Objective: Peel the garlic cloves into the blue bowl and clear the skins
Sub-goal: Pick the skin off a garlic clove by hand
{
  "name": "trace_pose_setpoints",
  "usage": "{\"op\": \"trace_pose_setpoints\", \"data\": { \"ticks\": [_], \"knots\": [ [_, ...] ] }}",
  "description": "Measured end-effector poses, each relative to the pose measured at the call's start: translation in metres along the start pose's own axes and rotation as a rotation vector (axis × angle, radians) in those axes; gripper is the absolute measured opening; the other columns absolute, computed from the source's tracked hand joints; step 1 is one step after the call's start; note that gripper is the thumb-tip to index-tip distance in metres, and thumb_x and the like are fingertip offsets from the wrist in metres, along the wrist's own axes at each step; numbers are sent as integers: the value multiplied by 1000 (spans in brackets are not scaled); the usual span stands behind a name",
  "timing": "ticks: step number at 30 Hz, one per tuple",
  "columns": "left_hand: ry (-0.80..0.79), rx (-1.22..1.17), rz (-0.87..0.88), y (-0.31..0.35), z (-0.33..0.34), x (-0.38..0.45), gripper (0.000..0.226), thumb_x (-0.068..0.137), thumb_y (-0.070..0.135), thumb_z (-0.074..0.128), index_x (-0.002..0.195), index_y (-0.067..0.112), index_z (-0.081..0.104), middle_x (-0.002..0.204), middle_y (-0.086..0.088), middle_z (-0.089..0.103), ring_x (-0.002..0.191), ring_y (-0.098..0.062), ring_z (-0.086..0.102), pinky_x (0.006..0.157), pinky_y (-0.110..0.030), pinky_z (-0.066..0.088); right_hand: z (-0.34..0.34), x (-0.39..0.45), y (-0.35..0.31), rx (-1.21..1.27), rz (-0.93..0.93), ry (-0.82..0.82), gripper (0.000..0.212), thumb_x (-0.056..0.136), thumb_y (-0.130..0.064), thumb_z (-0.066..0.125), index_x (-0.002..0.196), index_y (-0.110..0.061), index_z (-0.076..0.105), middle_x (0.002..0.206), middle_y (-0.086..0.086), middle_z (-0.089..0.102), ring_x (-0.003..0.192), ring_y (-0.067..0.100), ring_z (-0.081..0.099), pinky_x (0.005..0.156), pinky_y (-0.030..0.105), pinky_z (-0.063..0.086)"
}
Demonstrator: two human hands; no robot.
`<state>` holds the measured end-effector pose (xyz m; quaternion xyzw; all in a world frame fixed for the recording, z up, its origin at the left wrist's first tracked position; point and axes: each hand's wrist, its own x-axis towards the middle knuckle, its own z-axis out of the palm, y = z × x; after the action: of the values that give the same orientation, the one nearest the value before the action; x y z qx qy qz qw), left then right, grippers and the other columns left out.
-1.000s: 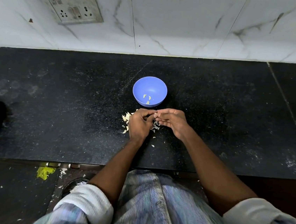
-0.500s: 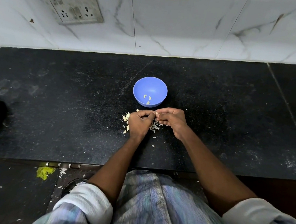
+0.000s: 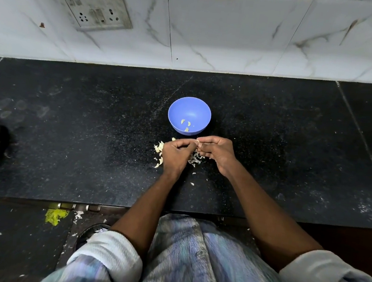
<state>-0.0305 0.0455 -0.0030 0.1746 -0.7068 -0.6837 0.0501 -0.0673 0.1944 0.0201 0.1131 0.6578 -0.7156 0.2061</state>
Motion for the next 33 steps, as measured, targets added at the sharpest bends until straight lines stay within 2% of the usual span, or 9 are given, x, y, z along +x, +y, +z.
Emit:
{"op": "trace_pose_setpoints", "data": {
  "ticks": [7,14,18,20,24,27,29,32,33],
  "knots": [
    [-12,-13,-21,1,1,0,10,90,11,81,99,7,84,85,-6,81,67,-8,70,70,-28,56,-4,-1,1,-30,-32,-12,22,85,0,79,107,0,77,100,22,77,85,21,72,82,29,59],
    [3,39,30,4,-1,-2,5,87,10,81,90,11,85,77,-4,80,65,-20,72,68,-42,62,-2,1,3,-21,1,-23,18,86,1,78,104,-3,78,91,12,79,80,17,73,79,26,61],
    [28,88,27,5,1,-2,2,84,10,82,85,8,84,71,-3,78,58,-11,66,60,-32,57,-1,3,3,-51,6,-31,16,89,-2,77,104,-4,78,95,14,78,77,16,70,82,31,59],
    [32,108,14,5,2,-2,4,85,12,83,85,8,83,69,-3,78,56,-9,65,59,-30,57,-2,3,3,-28,11,-53,15,90,-2,76,105,-4,77,94,12,78,77,15,70,79,28,60],
    [6,91,-23,2,1,1,6,89,15,81,90,10,83,75,-3,80,64,-13,71,66,-34,61,-3,3,2,0,9,-86,16,93,-2,72,110,-2,74,98,15,77,83,16,71,80,27,60],
    [0,89,-39,3,1,0,6,92,13,77,92,9,82,76,-4,79,61,-11,68,60,-27,57,-3,3,1,16,17,-90,15,95,0,69,108,-4,74,96,13,77,82,15,72,82,27,60],
    [-6,95,-53,1,1,1,7,92,15,76,92,11,82,76,-4,79,60,-11,66,59,-28,57,-4,3,1,21,23,-88,18,94,2,68,111,-3,73,98,14,77,83,15,73,82,26,61],
    [-6,129,-31,0,0,2,14,88,27,75,93,17,84,80,1,80,69,-14,71,72,-37,61,-4,3,1,3,23,-74,22,94,4,67,116,1,72,101,18,77,85,17,74,82,26,61],
    [-4,136,-21,0,0,2,15,88,28,75,93,17,84,80,2,80,68,-14,72,71,-37,62,-4,3,1,-8,19,-68,23,94,4,68,116,2,71,103,19,77,85,18,74,82,27,61]
  ]
}}
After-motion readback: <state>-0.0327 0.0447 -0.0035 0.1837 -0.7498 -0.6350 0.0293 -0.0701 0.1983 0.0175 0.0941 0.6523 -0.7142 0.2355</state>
